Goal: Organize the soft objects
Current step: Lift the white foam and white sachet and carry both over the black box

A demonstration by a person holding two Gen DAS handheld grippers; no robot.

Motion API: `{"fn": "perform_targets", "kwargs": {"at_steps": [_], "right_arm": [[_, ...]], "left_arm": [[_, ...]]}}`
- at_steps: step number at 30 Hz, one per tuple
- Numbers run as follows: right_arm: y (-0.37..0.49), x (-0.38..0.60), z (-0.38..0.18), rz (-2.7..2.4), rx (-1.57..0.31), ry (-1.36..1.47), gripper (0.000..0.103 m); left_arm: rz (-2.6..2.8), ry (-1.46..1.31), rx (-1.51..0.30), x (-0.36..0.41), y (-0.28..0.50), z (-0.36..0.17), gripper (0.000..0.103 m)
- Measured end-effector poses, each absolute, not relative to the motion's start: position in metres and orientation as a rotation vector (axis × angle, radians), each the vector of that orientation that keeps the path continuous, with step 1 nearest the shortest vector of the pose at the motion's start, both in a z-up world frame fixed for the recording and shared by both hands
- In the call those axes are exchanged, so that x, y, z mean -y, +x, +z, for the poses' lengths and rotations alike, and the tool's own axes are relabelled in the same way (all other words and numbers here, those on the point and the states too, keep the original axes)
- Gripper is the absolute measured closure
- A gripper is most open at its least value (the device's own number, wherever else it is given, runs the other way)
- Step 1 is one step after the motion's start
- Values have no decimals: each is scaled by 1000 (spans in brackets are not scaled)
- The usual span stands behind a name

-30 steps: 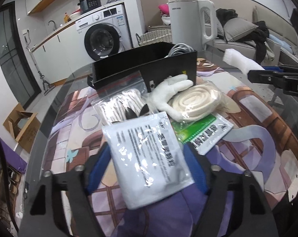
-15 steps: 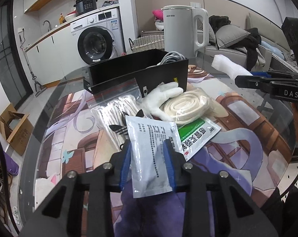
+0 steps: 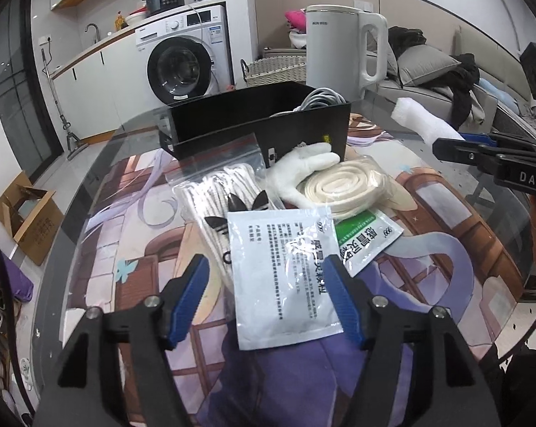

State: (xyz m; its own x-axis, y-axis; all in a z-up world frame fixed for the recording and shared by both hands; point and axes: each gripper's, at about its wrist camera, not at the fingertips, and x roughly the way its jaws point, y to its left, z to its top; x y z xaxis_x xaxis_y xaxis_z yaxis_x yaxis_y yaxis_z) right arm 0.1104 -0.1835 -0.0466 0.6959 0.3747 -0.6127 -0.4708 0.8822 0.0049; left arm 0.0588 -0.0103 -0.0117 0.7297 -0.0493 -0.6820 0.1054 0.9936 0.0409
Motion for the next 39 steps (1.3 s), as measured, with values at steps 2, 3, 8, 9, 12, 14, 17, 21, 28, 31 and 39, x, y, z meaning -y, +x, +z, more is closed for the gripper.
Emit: {"fn": "perform_targets", "kwargs": {"at_steps": [2, 3, 8, 9, 12, 14, 17, 21, 28, 31, 39], "right_arm": [[110, 183, -46, 474, -647, -157, 64], [111, 183, -46, 475, -647, -158, 64], [111, 184, -46, 478, -647, -159, 64], [111, 184, -46, 478, -649, -159, 64], [111, 183, -47, 481, -652, -162, 64], [111, 182, -47, 483, -652, -162, 64], [111, 182, -48, 481, -652, -161, 64], [111, 182, -46, 480, -646, -160, 64], [107, 185, -42, 488, -624, -152, 64], [105, 184, -41, 499, -614, -154, 64], [99, 177, -35, 550, -599, -148, 64]], "left_arm": [[-71, 98, -739, 14, 57, -11, 9], [-68, 107, -728, 16, 56, -11, 9], [-51, 137, -757, 24, 60, -18, 9], [-42, 148, -765, 26, 63, -21, 9], [-15, 178, -786, 32, 67, -30, 9], [-10, 181, -773, 33, 66, -31, 9], [-48, 185, -773, 35, 64, -30, 29], [-74, 184, -765, 35, 60, -29, 43], [-101, 142, -746, 29, 53, -20, 47], [-108, 127, -728, 27, 49, -13, 47], [-122, 39, -686, 15, 51, 11, 47]]}}
